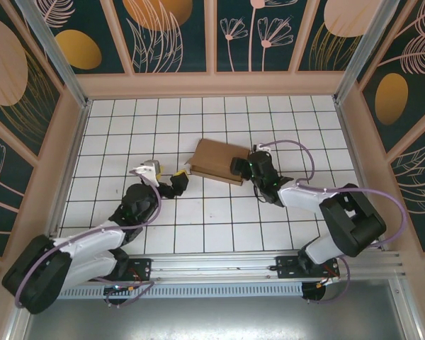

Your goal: Fold the paper box

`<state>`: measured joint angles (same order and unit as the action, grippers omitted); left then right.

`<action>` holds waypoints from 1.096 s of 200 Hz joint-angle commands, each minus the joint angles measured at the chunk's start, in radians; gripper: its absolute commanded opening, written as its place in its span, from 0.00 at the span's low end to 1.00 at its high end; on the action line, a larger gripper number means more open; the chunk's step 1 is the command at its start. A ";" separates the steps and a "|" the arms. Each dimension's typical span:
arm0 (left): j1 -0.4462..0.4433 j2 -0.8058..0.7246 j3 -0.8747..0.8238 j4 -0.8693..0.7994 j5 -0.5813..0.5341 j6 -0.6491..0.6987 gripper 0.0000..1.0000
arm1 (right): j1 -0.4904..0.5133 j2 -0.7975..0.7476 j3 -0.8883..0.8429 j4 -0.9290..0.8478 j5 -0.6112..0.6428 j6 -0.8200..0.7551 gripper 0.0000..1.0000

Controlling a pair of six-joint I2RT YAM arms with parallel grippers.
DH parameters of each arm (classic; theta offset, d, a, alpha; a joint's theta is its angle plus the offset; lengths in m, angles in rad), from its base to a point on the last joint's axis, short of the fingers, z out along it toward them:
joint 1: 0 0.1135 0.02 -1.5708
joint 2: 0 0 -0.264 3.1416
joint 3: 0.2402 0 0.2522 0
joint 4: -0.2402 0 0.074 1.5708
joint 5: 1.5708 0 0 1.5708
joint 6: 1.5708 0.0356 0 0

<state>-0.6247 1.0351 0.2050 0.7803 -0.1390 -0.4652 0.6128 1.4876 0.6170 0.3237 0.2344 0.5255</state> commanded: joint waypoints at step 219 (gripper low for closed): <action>0.200 0.801 0.696 -0.419 0.469 -0.041 0.42 | -0.127 0.010 -0.049 0.223 -0.396 -0.044 0.91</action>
<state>-0.4450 1.8133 0.8829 0.3210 0.2024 -0.4870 0.4923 1.5684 0.6086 0.4500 -0.0952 0.4118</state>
